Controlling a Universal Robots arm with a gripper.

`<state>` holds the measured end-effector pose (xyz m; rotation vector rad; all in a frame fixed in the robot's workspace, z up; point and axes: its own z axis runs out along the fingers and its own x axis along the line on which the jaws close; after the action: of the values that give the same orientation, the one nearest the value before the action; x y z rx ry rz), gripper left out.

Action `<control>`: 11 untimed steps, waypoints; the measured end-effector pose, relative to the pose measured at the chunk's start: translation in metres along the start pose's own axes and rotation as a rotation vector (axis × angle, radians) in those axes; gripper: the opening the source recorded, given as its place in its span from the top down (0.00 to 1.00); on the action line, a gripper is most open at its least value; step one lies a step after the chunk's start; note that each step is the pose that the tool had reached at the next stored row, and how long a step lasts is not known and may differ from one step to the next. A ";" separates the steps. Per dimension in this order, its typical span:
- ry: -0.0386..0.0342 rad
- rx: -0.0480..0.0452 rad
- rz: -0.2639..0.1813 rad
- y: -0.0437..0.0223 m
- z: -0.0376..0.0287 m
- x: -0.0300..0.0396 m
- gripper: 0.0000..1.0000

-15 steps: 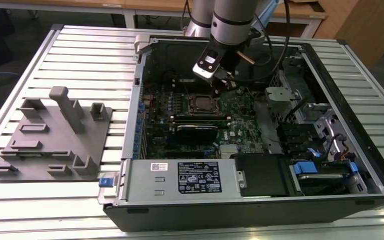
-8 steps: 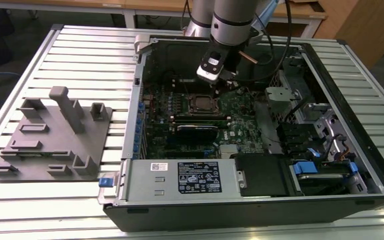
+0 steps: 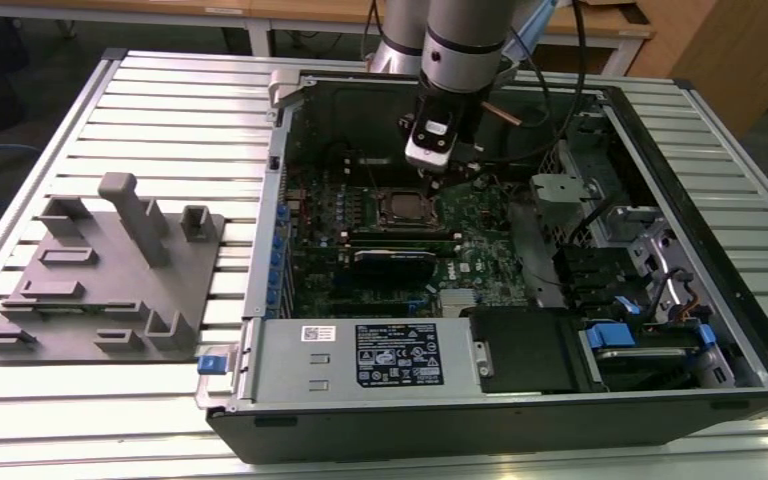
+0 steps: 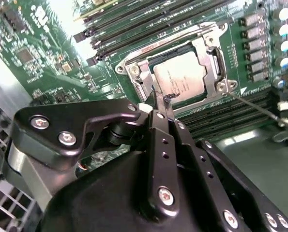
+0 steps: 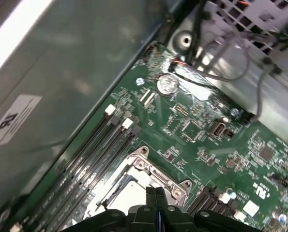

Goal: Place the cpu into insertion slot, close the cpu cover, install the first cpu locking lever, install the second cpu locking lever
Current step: 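Close the cpu cover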

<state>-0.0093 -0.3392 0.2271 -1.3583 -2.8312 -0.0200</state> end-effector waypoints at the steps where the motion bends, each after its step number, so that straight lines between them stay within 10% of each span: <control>1: 0.0002 0.0001 -0.018 0.0000 0.0003 0.0000 0.90; 11: 0.0022 0.0014 -0.200 0.0000 0.0035 0.0000 0.90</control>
<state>-0.0093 -0.3392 0.2235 -1.0676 -2.9517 -0.0197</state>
